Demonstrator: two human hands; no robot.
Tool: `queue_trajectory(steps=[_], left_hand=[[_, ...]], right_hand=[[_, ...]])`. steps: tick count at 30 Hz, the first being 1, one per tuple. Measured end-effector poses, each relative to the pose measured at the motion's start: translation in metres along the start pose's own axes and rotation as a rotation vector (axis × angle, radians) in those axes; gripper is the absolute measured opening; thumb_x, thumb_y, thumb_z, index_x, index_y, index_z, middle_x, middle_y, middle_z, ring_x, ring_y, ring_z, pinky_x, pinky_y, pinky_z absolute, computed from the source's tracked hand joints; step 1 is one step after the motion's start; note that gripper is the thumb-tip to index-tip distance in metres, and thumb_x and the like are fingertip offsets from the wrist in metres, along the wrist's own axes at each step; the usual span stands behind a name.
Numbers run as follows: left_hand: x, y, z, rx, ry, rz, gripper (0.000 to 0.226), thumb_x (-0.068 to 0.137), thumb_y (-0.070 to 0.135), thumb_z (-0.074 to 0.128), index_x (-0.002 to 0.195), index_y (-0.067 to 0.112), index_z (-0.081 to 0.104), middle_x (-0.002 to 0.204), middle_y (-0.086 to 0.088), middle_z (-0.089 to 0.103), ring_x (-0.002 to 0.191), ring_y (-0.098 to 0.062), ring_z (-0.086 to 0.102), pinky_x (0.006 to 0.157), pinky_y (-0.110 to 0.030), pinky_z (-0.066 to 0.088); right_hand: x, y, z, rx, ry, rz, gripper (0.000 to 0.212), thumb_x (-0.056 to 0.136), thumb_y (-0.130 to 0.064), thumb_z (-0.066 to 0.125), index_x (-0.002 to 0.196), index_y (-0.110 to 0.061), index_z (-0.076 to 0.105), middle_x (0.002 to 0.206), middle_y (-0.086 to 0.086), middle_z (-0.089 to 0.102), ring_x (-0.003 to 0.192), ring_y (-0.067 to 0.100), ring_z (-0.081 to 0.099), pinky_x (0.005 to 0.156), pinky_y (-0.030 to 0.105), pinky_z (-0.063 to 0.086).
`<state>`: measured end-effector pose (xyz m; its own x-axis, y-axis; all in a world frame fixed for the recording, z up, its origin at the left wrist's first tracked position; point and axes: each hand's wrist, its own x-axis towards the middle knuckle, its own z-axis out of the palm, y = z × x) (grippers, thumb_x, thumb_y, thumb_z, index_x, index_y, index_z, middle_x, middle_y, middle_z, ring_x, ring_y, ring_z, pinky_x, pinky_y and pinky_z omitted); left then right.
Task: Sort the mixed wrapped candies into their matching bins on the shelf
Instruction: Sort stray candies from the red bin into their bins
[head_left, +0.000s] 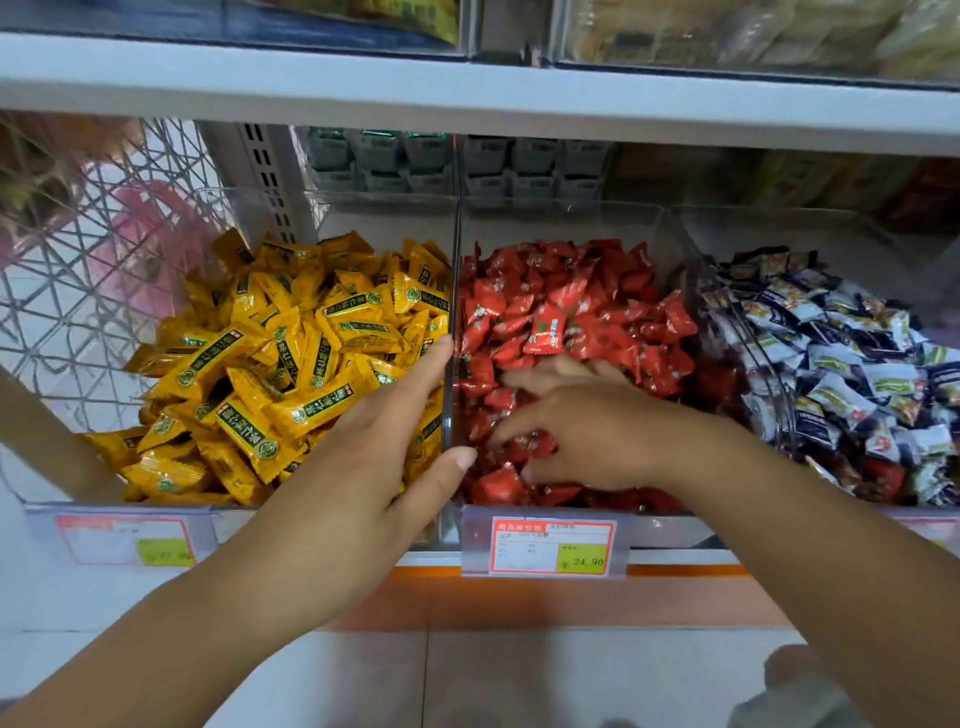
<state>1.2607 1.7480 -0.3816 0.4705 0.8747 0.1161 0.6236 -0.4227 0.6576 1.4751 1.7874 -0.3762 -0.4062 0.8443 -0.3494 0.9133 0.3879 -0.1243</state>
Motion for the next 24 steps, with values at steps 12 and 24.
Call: queue_trajectory(steps=[12, 24], left_hand=[[0.001, -0.001, 0.0, 0.026, -0.002, -0.015, 0.073, 0.078, 0.07, 0.032, 0.14, 0.064, -0.008, 0.142, 0.038, 0.016, 0.119, 0.035, 0.0, 0.09, 0.01, 0.009], [0.001, -0.001, 0.0, -0.035, 0.002, -0.008, 0.073, 0.078, 0.069, 0.035, 0.138, 0.067, -0.007, 0.141, 0.042, 0.016, 0.126, 0.03, 0.005, 0.093, 0.007, 0.014]], right_hand=[[-0.033, -0.003, -0.026, 0.111, -0.209, 0.142, 0.062, 0.084, -0.066, 0.055, 0.141, -0.053, 0.034, 0.15, -0.013, 0.038, 0.131, 0.011, 0.041, 0.104, 0.024, 0.035], [-0.007, -0.008, 0.003, 0.446, -0.255, 0.037, 0.059, 0.084, -0.061, 0.059, 0.138, -0.054, 0.036, 0.145, -0.023, 0.041, 0.129, 0.003, 0.042, 0.1, 0.017, 0.035]])
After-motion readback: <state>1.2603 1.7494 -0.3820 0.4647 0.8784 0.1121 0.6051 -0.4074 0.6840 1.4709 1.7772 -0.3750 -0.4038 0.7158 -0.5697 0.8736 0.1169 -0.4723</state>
